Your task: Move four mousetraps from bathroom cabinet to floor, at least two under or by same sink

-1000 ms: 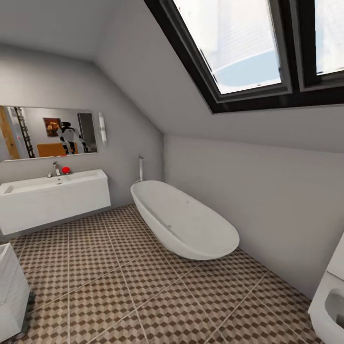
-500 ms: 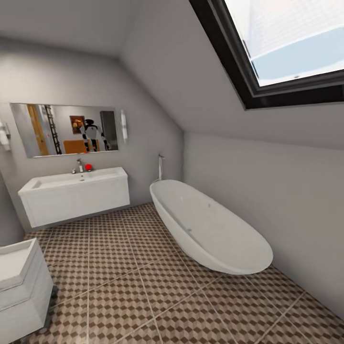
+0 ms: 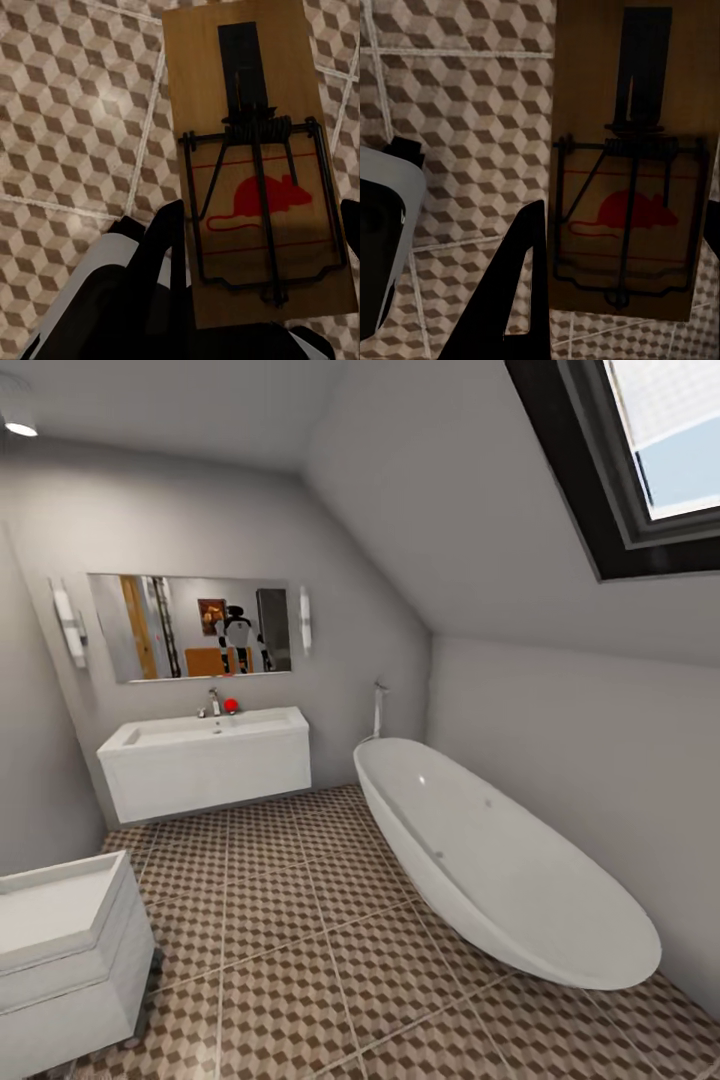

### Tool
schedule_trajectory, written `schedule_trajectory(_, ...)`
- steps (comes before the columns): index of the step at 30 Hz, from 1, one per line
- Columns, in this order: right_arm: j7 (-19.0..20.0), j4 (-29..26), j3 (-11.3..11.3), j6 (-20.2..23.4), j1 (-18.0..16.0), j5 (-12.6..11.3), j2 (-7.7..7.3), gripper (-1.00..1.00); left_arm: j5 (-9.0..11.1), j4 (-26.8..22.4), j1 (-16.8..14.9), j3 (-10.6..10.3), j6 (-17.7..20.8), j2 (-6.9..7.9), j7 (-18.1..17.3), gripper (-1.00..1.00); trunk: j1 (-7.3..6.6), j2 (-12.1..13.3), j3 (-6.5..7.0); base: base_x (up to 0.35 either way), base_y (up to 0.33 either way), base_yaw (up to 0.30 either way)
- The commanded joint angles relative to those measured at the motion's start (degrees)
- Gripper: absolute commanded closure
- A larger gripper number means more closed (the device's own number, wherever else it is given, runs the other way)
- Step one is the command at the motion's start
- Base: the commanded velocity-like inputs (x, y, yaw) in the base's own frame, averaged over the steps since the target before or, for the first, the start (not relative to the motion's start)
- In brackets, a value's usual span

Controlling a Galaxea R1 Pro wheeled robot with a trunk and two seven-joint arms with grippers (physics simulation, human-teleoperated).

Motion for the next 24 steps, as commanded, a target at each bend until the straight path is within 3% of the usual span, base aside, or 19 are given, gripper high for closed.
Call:
schedule_trajectory(1,-0.26,0.19,-0.48,0.02,-0.06,0.43,-0.03,1.00,-0.24,0.22,-0.09,0.08,-0.33,-0.01,0.13,1.00,0.05,-0.05,-0.06,0.225,0.008,0.261)
schedule_trajectory(8,-0.26,0.19,-0.49,0.01,-0.06,0.44,-0.03,1.00,-0.24,0.22,-0.09,0.05,-0.33,-0.06,0.13,1.00,0.05,-0.05,-0.17,0.119,0.002,0.277)
schedule_trajectory(24,-0.26,0.19,-0.51,-0.06,0.24,0.44,-0.03,1.00,-0.24,0.22,-0.09,0.07,-0.34,-0.02,0.15,1.00,0.05,-0.05,0.61,0.003,0.000,0.256)
